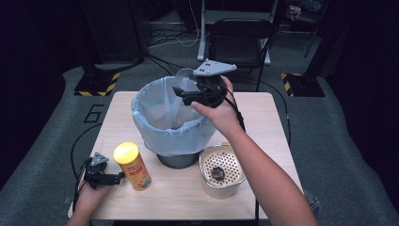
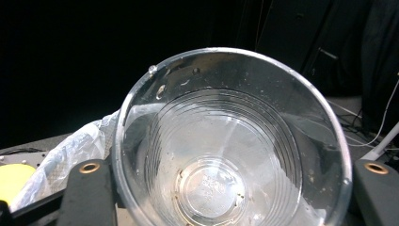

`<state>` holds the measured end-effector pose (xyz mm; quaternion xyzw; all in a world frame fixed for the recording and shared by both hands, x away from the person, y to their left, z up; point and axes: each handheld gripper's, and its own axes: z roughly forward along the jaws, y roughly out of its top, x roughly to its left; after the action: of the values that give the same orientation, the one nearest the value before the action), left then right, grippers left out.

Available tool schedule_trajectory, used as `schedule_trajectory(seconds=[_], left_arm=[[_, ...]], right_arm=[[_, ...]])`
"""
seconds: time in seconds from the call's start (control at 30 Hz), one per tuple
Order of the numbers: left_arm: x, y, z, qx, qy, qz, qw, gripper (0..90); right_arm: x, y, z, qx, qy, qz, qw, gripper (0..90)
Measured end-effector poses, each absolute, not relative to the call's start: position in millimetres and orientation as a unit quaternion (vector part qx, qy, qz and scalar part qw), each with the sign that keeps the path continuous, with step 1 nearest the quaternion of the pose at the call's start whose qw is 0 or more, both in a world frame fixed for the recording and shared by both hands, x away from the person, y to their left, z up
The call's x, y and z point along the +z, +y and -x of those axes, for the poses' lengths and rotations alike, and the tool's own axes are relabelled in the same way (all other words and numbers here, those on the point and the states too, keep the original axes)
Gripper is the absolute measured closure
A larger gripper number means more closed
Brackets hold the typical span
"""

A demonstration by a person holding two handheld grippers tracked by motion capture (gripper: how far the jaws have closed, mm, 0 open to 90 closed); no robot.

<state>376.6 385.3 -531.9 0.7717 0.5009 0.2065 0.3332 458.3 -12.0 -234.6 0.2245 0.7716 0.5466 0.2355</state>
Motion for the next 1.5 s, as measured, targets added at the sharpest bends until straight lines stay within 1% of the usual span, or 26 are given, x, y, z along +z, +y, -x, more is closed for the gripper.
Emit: schedule_trajectory(seconds=[0.27,0.47,0.57,0.63,0.67,0.7,0.83,1.07,1.2,1.23,1.3,1.43,1.5], left_arm=[[-532,385,-377,0.207,0.502,-0.771,0.334,0.6],[-532,385,-377,0.208,0.501,-0.770,0.334,0.6],[-533,385,-377,0.210,0.501,-0.768,0.338,0.6],[-533,385,-377,0.212,0.500,-0.768,0.339,0.6],[-533,385,-377,0.212,0.500,-0.768,0.339,0.6],[-533,385,-377,0.212,0.501,-0.767,0.340,0.6],[-533,385,-376,0.209,0.503,-0.768,0.337,0.6],[-533,385,-376,0.213,0.502,-0.768,0.336,0.8],[-531,386,-376,0.207,0.504,-0.768,0.336,1.5],[-528,387,-376,0.192,0.517,-0.763,0.337,2.1],[-526,389,-375,0.182,0.524,-0.758,0.343,6.1],[-521,390,-373,0.173,0.525,-0.751,0.359,6.3],[-517,392,-372,0.173,0.521,-0.751,0.367,6.3]], right_arm=[[-238,-4,-464,0.541,0.775,-0.229,0.233,31.0],[-241,4,-468,0.528,0.789,-0.231,0.212,29.5],[-243,11,-472,0.519,0.800,-0.226,0.202,27.1],[-245,15,-474,0.509,0.806,-0.224,0.202,22.2],[-245,15,-474,0.509,0.806,-0.224,0.202,22.2],[-248,19,-475,0.499,0.813,-0.222,0.203,17.4],[-248,19,-475,0.499,0.812,-0.224,0.204,14.6],[-243,8,-467,0.512,0.800,-0.239,0.202,14.4],[-240,0,-462,0.515,0.798,-0.237,0.204,14.4],[-237,-8,-458,0.522,0.794,-0.234,0.206,15.3],[-236,-16,-452,0.533,0.786,-0.234,0.209,19.3],[-235,-30,-443,0.533,0.785,-0.229,0.215,20.4],[-234,-38,-436,0.539,0.782,-0.226,0.219,25.0]])
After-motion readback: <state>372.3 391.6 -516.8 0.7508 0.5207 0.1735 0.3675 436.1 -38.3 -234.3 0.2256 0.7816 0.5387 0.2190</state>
